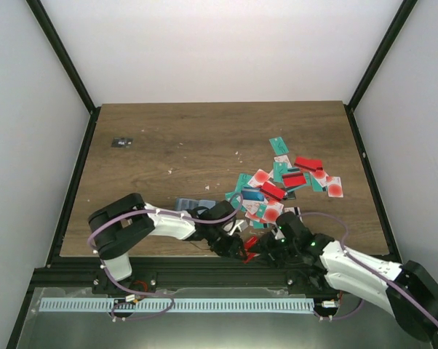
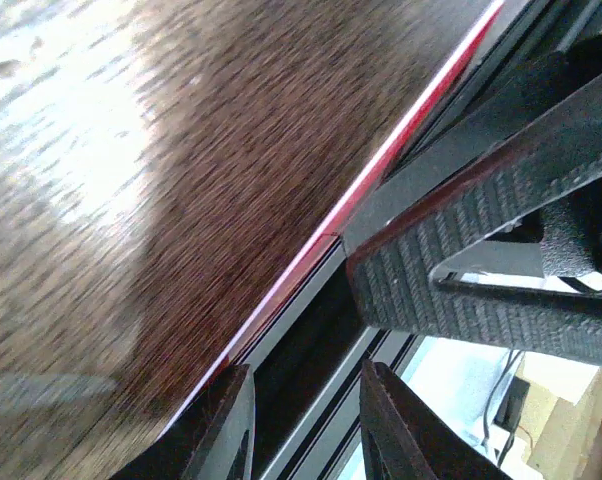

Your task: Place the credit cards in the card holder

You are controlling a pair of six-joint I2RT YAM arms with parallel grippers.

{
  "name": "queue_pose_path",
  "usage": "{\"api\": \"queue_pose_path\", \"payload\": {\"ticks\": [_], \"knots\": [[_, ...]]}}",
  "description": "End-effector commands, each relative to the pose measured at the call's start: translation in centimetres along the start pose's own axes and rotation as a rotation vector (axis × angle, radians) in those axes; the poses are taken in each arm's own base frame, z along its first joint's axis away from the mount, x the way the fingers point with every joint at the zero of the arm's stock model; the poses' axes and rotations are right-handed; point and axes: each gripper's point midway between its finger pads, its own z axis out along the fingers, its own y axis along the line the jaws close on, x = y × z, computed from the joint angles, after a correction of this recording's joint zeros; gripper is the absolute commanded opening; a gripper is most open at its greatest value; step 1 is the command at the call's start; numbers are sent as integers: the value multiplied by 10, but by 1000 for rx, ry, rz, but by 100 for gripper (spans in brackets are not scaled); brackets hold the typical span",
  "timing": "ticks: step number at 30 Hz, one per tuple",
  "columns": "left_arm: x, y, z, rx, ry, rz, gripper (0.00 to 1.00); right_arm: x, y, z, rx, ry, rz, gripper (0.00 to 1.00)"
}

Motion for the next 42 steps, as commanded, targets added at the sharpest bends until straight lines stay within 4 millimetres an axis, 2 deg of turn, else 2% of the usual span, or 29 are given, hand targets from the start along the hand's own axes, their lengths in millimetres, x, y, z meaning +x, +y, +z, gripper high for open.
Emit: {"api": "queue_pose_path", "payload": {"ticks": [1,4,9,12,16,21,26,42], "knots": [[-6,0,-13,-76,-28,11,32,0,-1,5,26,1,4,44],[-17,-6,-26,-120,-62,39,32,-1,3,7,31,-4,-5,46],[-29,-2,-40,-174,-99,55,32,-2,1,10,28,-2,6,46],[-34,15,-37,-240,-98,66,33,-2,-4,11,42,-2,18,46],[-35,23,-26,-245,-70,71,33,-1,-8,12,55,-2,28,47],[-27,24,-11,-210,-7,61,33,0,-16,14,76,5,57,48],[-10,25,0,-200,46,57,33,1,-16,17,74,12,59,49],[20,13,16,-77,116,-1,32,-6,-7,24,0,-22,-5,46]]}}
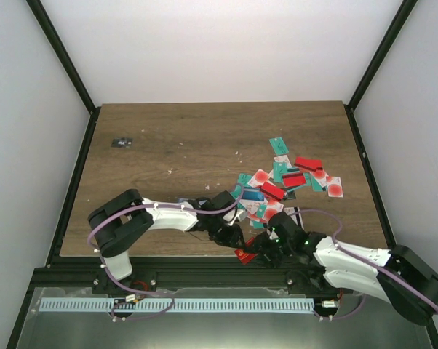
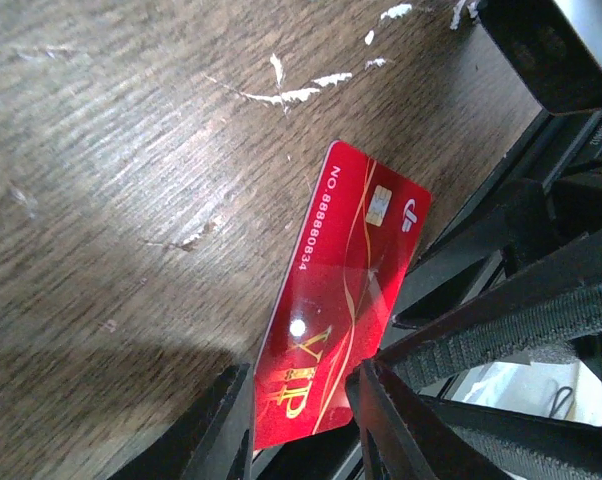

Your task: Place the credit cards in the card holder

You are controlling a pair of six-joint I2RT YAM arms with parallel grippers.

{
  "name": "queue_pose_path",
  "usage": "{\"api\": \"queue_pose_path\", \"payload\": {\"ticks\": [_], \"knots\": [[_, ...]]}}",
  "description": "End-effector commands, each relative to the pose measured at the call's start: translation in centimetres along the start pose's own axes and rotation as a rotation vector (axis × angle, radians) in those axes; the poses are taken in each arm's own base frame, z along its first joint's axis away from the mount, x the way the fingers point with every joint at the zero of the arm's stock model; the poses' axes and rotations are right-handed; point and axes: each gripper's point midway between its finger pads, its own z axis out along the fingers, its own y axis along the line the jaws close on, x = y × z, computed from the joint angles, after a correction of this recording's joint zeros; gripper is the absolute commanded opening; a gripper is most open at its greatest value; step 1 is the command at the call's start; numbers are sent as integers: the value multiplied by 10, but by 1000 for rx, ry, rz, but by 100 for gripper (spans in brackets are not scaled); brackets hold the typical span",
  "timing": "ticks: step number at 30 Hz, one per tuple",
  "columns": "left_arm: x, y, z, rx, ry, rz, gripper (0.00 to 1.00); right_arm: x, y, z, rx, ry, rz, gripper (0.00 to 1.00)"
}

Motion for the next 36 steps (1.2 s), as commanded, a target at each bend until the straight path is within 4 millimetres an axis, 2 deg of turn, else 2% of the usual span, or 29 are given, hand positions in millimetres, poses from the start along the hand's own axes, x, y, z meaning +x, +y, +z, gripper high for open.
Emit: {"api": "queue_pose_path", "payload": {"ticks": [1,10,16,26,28,31,36], "knots": [[48,-5,28,53,164,-20,32,-9,-12,9,-33,-38,38,45],[50,-20,33,121,170,-42,32,-20,-5,-3,-105,-135,17,44],[51,-23,36,154,168,-61,32,-22,-5,-5,-145,-155,5,37],[49,-24,31,152,150,-55,31,-18,0,-9,-147,-149,-21,12],[43,-27,24,145,125,-44,31,-16,1,-12,-129,-144,-32,7],[27,-35,2,132,58,-24,31,-12,8,-18,-105,-141,-82,1],[-6,-33,-57,92,-99,-22,32,-2,53,-36,-190,-140,-242,1]]}}
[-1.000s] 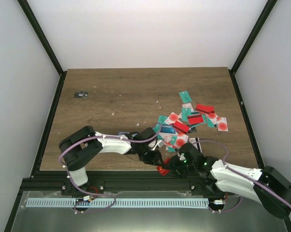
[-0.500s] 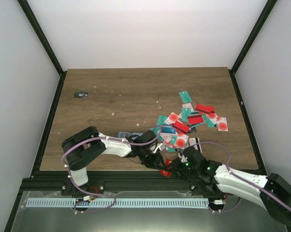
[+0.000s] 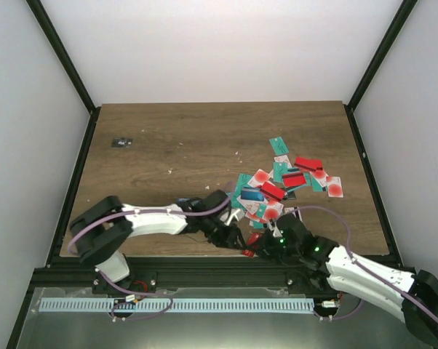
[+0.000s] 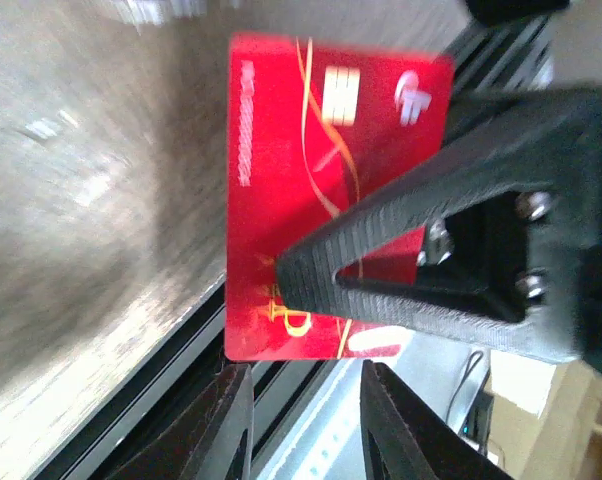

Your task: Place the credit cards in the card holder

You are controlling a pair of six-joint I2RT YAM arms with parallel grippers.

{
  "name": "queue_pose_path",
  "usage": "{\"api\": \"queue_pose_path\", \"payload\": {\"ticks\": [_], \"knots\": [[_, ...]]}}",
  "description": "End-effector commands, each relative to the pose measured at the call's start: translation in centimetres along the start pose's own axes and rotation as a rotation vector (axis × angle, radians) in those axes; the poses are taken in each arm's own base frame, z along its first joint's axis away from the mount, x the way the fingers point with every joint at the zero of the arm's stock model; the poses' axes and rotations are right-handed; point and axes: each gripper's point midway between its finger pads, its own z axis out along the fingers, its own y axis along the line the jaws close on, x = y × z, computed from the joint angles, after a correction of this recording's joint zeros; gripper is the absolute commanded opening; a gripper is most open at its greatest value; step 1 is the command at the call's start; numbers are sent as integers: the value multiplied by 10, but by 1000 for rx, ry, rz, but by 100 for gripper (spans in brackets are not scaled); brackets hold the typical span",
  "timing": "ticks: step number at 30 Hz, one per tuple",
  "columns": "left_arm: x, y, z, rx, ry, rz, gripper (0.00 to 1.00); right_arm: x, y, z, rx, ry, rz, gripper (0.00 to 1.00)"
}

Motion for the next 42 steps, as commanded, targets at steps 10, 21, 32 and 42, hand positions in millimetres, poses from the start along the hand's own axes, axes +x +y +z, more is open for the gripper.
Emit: {"api": "queue_pose_path", "payload": {"ticks": [10,21,32,42], "knots": [[-60,-35,-180,47,-425,99,40,-6,184,-53,-306,-33,-646,1],[-49,-116,-251,348,-577,309,46,21,273,-97,-570,138,-970,1],[-42,-142,-265,442,-597,401,38,32,284,-103,-646,212,-1001,1],[-43,-140,-259,456,-563,394,9,33,285,-100,-664,247,-997,1]]}}
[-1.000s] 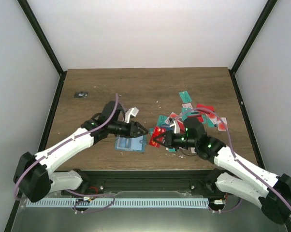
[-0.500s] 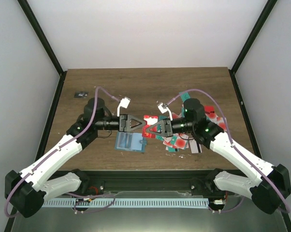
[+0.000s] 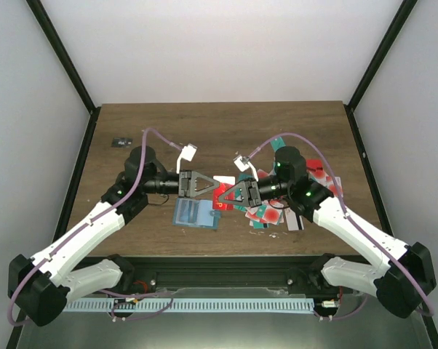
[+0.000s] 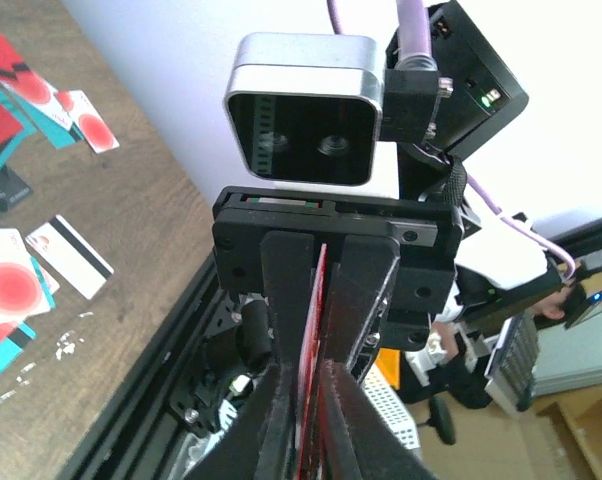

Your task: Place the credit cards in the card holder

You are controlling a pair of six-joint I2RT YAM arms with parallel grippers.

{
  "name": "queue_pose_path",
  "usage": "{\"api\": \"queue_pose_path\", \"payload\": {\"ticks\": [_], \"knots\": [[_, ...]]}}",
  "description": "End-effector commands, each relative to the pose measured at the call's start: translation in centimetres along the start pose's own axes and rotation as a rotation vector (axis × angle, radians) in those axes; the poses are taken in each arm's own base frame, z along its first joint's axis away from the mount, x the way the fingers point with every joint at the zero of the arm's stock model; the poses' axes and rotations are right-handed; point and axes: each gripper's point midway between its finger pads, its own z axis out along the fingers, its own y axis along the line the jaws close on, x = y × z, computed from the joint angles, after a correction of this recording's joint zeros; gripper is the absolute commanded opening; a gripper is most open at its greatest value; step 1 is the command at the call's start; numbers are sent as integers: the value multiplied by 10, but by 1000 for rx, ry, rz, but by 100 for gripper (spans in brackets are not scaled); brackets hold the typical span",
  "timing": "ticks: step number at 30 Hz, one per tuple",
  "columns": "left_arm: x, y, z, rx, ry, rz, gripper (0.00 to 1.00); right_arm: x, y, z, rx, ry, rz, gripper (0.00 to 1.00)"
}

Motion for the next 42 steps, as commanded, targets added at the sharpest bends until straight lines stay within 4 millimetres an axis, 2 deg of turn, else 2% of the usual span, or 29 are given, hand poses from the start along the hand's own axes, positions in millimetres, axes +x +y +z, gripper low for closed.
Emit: {"api": "queue_pose_path", "payload": {"ticks": [1,3,5,7,9,12,14,17,21,24,28,33,42], "knots": [[3,-3,2,38,27,12,6,-12,16,-1,-42,-2,-53,1],[5,-2,2,34,31,9,4,-12,14,0,-40,-2,-51,1],[4,6,2,-15,20,4,4,-12,10,1,-27,-4,-38,6],[4,31,-2,-150,18,-26,4,-12,-3,2,24,-8,-6,20],[0,61,-16,-319,4,-39,4,-7,-28,3,115,-4,55,35],[-5,95,-46,-464,-48,-95,4,13,-63,6,200,39,149,39],[-6,113,-67,-542,-78,-131,4,27,-86,6,255,63,210,39],[5,144,-89,-667,-64,-192,4,45,-112,5,327,84,271,40],[25,177,-101,-761,-6,-268,4,63,-137,14,402,122,312,40],[33,196,-106,-791,6,-313,4,83,-154,31,455,185,339,39],[45,216,-107,-807,56,-361,4,99,-175,46,493,222,393,36],[55,234,-101,-789,112,-384,4,106,-192,60,500,255,409,35],[66,257,-89,-750,187,-425,4,119,-221,72,522,301,452,32]]}}
